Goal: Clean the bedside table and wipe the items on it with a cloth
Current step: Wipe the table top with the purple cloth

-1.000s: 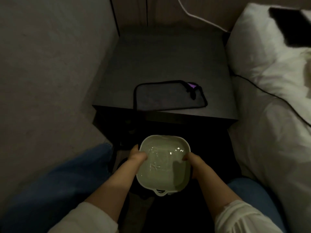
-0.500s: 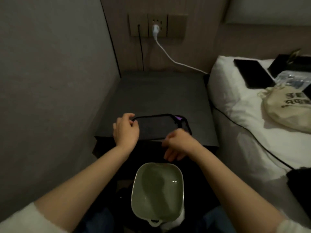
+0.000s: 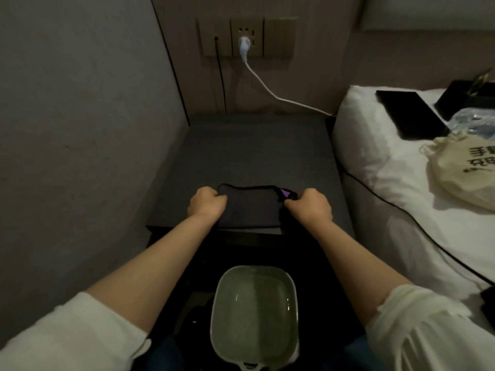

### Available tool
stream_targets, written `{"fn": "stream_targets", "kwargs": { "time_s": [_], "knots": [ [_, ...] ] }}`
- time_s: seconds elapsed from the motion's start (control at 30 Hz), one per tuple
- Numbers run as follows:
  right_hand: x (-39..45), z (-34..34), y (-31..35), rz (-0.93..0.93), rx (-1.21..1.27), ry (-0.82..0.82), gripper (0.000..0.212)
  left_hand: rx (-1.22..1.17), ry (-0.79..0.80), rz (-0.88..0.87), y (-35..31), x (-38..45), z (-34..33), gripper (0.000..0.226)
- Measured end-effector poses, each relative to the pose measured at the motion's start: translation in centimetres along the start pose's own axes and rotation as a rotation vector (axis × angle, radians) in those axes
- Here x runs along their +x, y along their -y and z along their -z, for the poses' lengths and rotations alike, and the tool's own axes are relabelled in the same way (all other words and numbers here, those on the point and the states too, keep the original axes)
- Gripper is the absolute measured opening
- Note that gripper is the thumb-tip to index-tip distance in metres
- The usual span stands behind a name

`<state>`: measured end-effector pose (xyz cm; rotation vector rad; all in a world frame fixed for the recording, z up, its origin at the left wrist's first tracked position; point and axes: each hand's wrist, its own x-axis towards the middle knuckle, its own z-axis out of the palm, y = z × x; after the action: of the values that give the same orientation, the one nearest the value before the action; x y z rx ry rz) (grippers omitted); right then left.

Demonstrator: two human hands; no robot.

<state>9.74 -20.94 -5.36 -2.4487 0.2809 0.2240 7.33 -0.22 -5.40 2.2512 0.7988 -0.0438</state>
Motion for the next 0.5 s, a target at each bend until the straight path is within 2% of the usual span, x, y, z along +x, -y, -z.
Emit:
{"fn": "stream_targets", "kwargs": {
  "time_s": [0.07, 0.13, 0.2, 0.27, 0.33, 0.43, 0.47, 0.5],
  "knots": [
    [-0.3, 0.8, 0.5, -0.113, 0.453, 0.035, 0.028, -0.363, 0.03, 0.017, -0.4, -0.1, 0.3, 0.023],
    [-1.1, 1.7, 0.8, -0.263, 0.881, 0.116, 0.01, -0.526, 0.021, -0.002, -0.8, -0.6, 0.9, 0.021],
    [-2.0, 2.2, 0.8, -0.313, 1.119, 0.187, 0.029, -0.563, -0.037, -0.076, -1.0, -1.6, 1.7, 0.021],
    [-3.1, 2.7, 0.8, -0.296, 1.254, 0.251, 0.04, -0.657, -0.029, -0.162, -1.2, -2.9, 2.8, 0.034],
    [-4.4, 3.3, 1.1, -0.244, 1.27, 0.324, 0.046, -0.693, 0.0, -0.251, -1.3, -4.5, 4.0, 0.048],
    [-6.9, 3.4, 1.5, -0.241, 1.29, 0.386, 0.065, -0.64, -0.014, -0.339, -1.7, -7.1, 4.7, 0.049],
    [-7.9, 3.4, 1.7, -0.247, 1.325, 0.446, 0.064, -0.676, 0.037, -0.348, -2.0, -8.3, 4.7, 0.046],
    [-9.0, 3.4, 2.1, -0.243, 1.36, 0.528, 0.052, -0.72, 0.133, -0.34, -2.3, -9.6, 4.6, 0.043]
  ]
}}
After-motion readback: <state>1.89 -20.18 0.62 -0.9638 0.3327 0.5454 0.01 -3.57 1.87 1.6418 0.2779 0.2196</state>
